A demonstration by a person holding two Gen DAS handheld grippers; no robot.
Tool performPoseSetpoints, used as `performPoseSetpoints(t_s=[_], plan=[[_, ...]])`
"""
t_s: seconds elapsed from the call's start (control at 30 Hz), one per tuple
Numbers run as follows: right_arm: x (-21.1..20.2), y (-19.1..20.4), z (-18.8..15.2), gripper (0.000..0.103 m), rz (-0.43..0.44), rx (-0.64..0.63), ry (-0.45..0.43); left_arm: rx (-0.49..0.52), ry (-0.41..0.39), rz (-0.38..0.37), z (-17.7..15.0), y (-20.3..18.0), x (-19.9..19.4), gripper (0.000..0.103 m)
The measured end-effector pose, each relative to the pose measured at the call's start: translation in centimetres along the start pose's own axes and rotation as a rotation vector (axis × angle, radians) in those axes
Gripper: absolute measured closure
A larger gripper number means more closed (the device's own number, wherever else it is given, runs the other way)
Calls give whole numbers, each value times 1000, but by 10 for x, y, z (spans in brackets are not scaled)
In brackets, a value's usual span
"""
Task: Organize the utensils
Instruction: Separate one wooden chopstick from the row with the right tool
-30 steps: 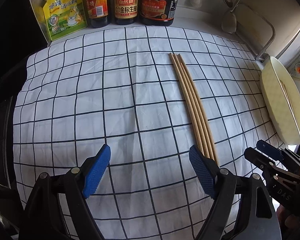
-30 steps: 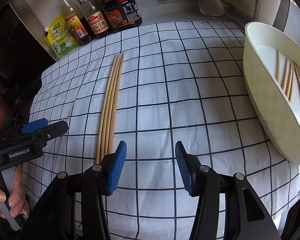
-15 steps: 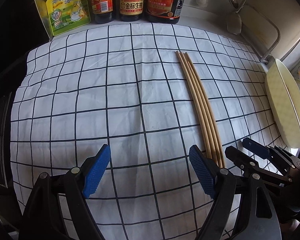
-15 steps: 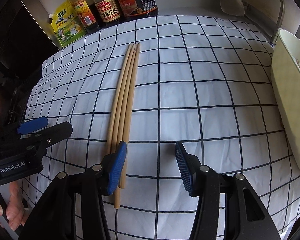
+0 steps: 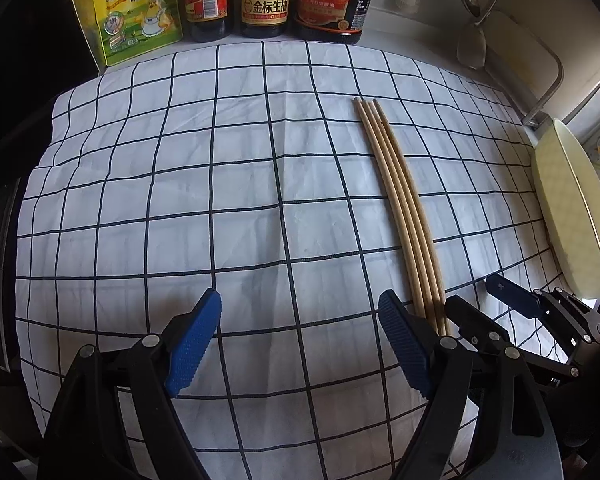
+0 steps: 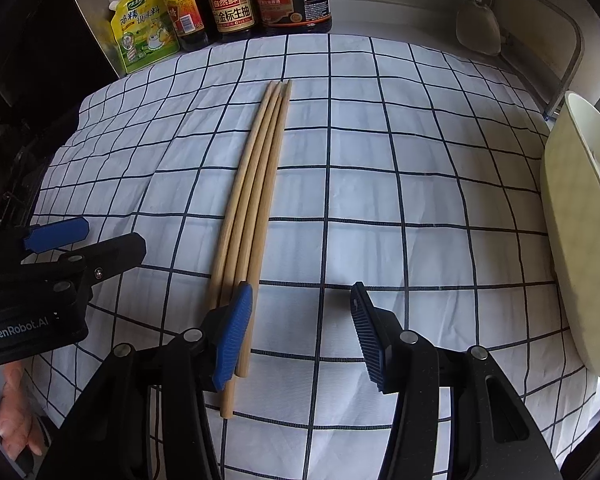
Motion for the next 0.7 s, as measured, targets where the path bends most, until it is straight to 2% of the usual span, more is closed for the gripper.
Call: performPoseSetpoints(t_s=[0.23, 0.7], plan=[[7, 9, 5, 54, -40, -66, 4, 7, -5, 3, 1, -6, 0, 24], [1, -42, -4, 54, -84, 2, -11, 52, 10, 1, 2, -37, 22, 24]])
Point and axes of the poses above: each gripper's, at about its wrist camera, not at the fingertips, and x roughly the way its jaws point, y to its left, z to its top, the point moved 2 cm from there along x, roughly the way its jaws point, and after that the axes turned 5 degrees about -x, right-handed, at the moved point
